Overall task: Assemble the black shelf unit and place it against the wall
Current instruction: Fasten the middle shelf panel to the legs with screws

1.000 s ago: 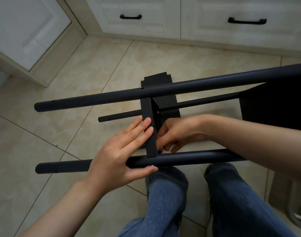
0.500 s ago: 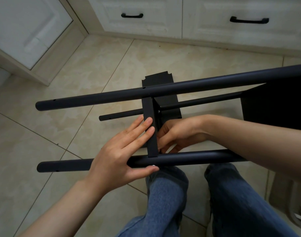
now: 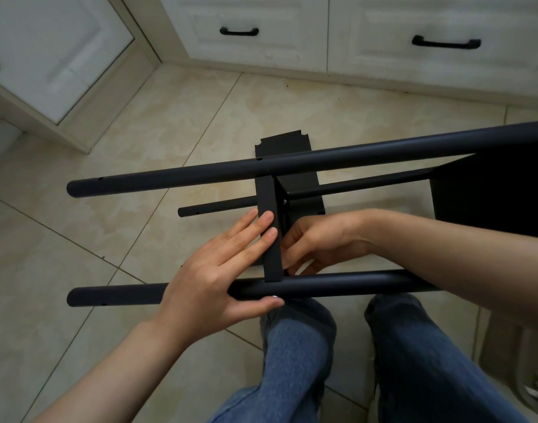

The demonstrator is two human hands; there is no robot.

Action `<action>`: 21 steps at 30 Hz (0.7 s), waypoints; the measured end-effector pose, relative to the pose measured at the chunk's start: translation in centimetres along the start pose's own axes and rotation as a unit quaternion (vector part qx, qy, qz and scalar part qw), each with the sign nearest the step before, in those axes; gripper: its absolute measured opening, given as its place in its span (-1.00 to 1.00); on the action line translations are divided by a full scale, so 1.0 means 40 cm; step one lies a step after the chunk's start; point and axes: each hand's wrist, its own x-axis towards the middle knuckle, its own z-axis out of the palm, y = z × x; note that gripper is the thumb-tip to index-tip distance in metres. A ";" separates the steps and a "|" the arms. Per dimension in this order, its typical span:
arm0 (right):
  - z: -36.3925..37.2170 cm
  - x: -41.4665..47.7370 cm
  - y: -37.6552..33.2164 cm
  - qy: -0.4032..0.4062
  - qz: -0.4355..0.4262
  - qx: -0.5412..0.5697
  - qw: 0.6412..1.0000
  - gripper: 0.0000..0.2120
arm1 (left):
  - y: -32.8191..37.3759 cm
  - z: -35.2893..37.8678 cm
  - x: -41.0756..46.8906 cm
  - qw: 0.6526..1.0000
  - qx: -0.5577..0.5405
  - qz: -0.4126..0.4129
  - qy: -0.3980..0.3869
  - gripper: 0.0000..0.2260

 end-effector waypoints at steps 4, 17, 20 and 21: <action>0.005 0.002 -0.006 0.020 0.002 -0.031 0.999 -0.72 | -0.003 0.000 0.002 1.000 0.000 0.005 0.003 -0.29; -0.006 -0.010 -0.023 0.054 -0.008 -0.042 0.998 -0.89 | -0.017 -0.011 0.027 1.000 0.014 0.001 0.005 -0.27; -0.004 -0.004 -0.026 0.069 0.011 -0.078 0.995 -0.81 | -0.015 -0.011 0.025 1.000 0.016 0.001 0.002 -0.27; -0.003 -0.002 -0.027 0.073 0.015 -0.080 0.994 -0.77 | -0.015 -0.011 0.024 1.000 0.017 0.002 0.001 -0.27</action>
